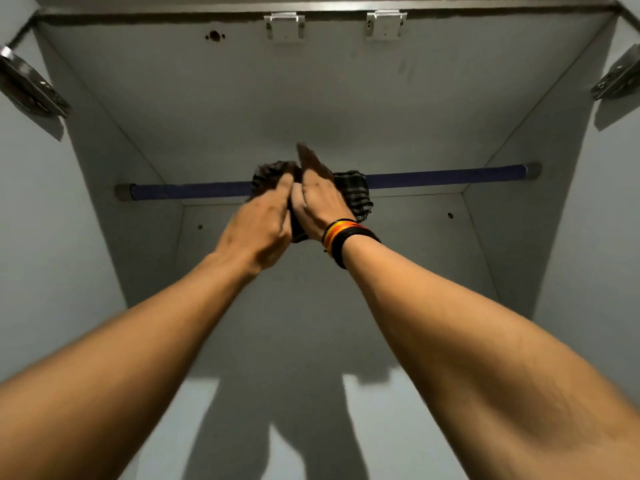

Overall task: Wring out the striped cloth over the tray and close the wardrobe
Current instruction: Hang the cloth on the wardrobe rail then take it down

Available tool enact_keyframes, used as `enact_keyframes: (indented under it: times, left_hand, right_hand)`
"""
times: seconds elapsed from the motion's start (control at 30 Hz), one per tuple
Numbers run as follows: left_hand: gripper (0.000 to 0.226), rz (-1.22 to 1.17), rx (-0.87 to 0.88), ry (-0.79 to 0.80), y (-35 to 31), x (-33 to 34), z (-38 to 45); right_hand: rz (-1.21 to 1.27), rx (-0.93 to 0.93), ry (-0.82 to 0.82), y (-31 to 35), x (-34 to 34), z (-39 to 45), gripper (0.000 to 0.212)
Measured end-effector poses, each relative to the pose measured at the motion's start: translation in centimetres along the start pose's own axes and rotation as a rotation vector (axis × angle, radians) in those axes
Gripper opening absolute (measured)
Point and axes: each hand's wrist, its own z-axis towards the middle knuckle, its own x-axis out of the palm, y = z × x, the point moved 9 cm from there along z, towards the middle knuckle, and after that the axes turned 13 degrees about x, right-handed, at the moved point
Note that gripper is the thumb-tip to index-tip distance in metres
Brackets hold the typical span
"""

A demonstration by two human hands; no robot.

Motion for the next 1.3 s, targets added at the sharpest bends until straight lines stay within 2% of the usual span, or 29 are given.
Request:
enact_keyframes:
  times: [0.07, 0.13, 0.2, 0.27, 0.33, 0.4, 0.5, 0.63, 0.87, 1.0, 1.07, 1.17, 1.3]
  left_hand:
    - [0.044, -0.015, -0.083, 0.051, -0.5, 1.2, 1.0]
    - [0.033, 0.031, -0.131, 0.07, -1.1, 1.8, 2.2]
    - [0.036, 0.118, -0.155, 0.094, -1.6, 2.5, 3.4]
    - [0.054, 0.202, -0.162, 0.111, -1.9, 3.0, 4.5]
    - [0.065, 0.273, -0.146, 0.107, -2.3, 3.0, 4.9]
    - [0.057, 0.292, -0.122, 0.083, -1.8, 2.9, 4.7]
    - [0.058, 0.317, -0.101, 0.015, 0.4, 1.9, 3.6]
    - [0.057, 0.36, -0.094, -0.059, 6.1, -1.0, 1.1]
    - [0.054, 0.312, -0.231, -0.011, 15.6, -5.9, -3.5]
    - [0.044, 0.274, -0.314, 0.018, 15.6, -5.4, -3.6]
    - [0.042, 0.272, -0.359, 0.021, 15.3, -5.1, -3.6]
    - [0.057, 0.282, -0.303, 0.002, 13.3, -4.9, -2.7]
    - [0.065, 0.264, -0.192, 0.05, 7.8, -2.7, -0.3]
  right_hand:
    - [0.024, -0.025, -0.033, -0.8, -2.2, -0.6, 0.049]
    - [-0.168, -0.082, -0.076, -2.2, -3.6, -1.0, 0.048]
    - [-0.413, -0.158, -0.075, -3.6, -3.9, -1.3, 0.053]
    - [-0.503, -0.16, -0.023, -4.6, -3.7, -1.1, 0.055]
    - [-0.453, -0.109, -0.017, -4.8, -4.0, -0.7, 0.032]
    - [-0.381, -0.086, -0.053, -4.4, -4.4, -0.6, 0.021]
    - [-0.328, -0.103, -0.079, -4.0, -4.3, -0.9, 0.028]
    - [-0.35, -0.118, -0.056, -3.8, -3.2, -0.8, 0.055]
    - [-0.369, -0.064, -0.062, -3.9, -2.4, -0.7, 0.05]
    - [-0.351, -0.002, -0.048, -3.9, -2.5, -0.9, 0.042]
    - [-0.356, -0.017, -0.048, -3.6, -2.4, -0.8, 0.047]
    - [-0.38, -0.058, -0.04, -3.2, -2.3, -0.7, 0.055]
    - [-0.366, -0.024, -0.005, -3.4, -2.4, -0.8, 0.05]
